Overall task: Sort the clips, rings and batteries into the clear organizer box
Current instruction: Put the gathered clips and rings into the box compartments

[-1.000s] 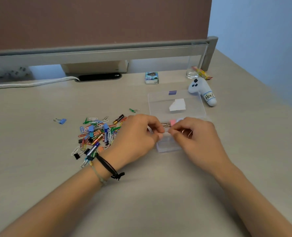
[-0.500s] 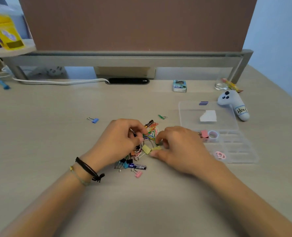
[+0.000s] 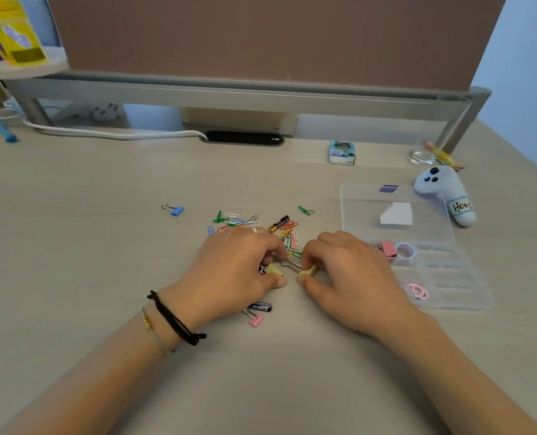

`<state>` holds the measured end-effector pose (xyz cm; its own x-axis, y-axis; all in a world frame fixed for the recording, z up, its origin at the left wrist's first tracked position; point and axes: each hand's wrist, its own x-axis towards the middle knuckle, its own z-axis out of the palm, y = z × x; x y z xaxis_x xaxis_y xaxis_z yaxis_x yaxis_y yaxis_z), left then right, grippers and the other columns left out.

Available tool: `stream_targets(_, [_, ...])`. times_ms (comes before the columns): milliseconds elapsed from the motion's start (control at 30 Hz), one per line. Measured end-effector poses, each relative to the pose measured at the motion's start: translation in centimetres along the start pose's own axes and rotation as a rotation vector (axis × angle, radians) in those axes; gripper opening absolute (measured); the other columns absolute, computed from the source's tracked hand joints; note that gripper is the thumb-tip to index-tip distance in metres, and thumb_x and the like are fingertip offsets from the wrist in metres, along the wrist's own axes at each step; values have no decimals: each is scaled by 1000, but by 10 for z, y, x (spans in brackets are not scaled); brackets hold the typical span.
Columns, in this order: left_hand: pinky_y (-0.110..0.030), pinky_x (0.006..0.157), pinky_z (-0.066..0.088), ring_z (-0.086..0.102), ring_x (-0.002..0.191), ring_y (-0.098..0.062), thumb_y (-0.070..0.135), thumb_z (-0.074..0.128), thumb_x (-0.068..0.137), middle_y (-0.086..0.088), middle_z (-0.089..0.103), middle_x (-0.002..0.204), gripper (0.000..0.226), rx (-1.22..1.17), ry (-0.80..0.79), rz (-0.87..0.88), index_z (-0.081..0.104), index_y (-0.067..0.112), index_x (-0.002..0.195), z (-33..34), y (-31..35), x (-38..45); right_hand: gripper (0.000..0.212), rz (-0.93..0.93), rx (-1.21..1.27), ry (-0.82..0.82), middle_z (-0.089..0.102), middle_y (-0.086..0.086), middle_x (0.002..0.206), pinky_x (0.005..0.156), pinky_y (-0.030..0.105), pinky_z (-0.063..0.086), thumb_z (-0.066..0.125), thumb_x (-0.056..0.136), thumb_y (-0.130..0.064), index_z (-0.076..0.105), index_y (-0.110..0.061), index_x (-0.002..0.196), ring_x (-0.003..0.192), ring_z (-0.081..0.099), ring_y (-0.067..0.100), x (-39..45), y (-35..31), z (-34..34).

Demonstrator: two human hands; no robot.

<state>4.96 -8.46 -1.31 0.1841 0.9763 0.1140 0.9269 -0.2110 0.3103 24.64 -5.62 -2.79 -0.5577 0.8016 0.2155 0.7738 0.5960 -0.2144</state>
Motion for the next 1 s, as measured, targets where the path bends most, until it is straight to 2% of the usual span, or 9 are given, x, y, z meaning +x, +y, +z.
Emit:
stream_targets(133, [-28, 73, 49, 54, 77, -1, 41, 76, 79, 16, 62, 89, 27, -151, 8, 6, 70, 38, 105, 4, -3, 1, 12, 35, 89, 77, 56, -9, 82, 68, 40, 48, 58, 75, -38, 59, -29, 83, 84, 52, 16, 0, 7, -6])
stream_targets(267, [-15, 65, 42, 58, 67, -5, 20, 72, 82, 11, 62, 87, 25, -380, 105, -4, 77, 34, 103, 6, -3, 2, 11, 74, 203, 162, 57, -11, 78, 69, 37, 46, 58, 79, -39, 61, -28, 80, 80, 50, 11, -2, 15, -16])
stream_targets(333, [-13, 63, 40, 56, 63, -5, 17, 71, 87, 8, 62, 90, 22, -496, 128, -30, 80, 33, 100, 3, 0, 3, 9, 85, 265, 190, 58, -12, 78, 70, 35, 45, 58, 80, -38, 62, -29, 78, 79, 50, 9, -3, 20, -21])
stream_targets(500, [-15, 66, 44, 61, 72, -8, 21, 66, 95, 9, 68, 94, 17, -678, 116, -67, 80, 31, 94, -3, 9, 13, 6, 80, 331, 212, 60, -12, 79, 69, 33, 45, 61, 81, -35, 63, -29, 78, 79, 53, 8, -6, 35, -34])
stream_targets(600, [-35, 71, 54, 68, 78, -26, 26, 67, 95, 3, 76, 90, 12, -766, 101, -138, 79, 26, 94, -4, 18, 22, 10, 108, 380, 231, 63, -12, 81, 67, 28, 42, 68, 85, -24, 64, -28, 78, 81, 55, 10, -15, 59, -49])
stream_targets(633, [-37, 74, 56, 70, 77, -26, 25, 69, 93, 1, 76, 86, 9, -796, 106, -156, 78, 22, 92, -4, 22, 26, 13, 127, 401, 241, 64, -12, 82, 67, 27, 42, 69, 86, -20, 64, -28, 78, 80, 56, 11, -20, 70, -54])
stream_targets(733, [-27, 72, 56, 69, 71, -16, 14, 77, 86, -3, 76, 81, 3, -928, 82, -175, 76, 12, 88, -3, 39, 38, 16, 210, 461, 278, 68, -12, 84, 65, 29, 45, 71, 86, -15, 67, -28, 78, 80, 59, 13, -35, 106, -65])
stream_targets(900, [-21, 56, 43, 62, 63, -13, 7, 80, 79, -9, 77, 78, 13, -926, 38, -156, 77, 18, 85, 5, 74, 56, 17, 343, 469, 309, 71, -13, 84, 70, 39, 50, 74, 83, -13, 72, -28, 76, 80, 62, 12, -58, 153, -71])
stream_targets(1000, [-21, 66, 54, 73, 71, -17, -4, 77, 78, -13, 78, 86, 18, -957, 17, -115, 76, 12, 87, 9, 96, 67, 15, 379, 453, 305, 71, -13, 84, 70, 41, 52, 76, 80, -16, 74, -30, 76, 80, 62, 11, -69, 169, -67])
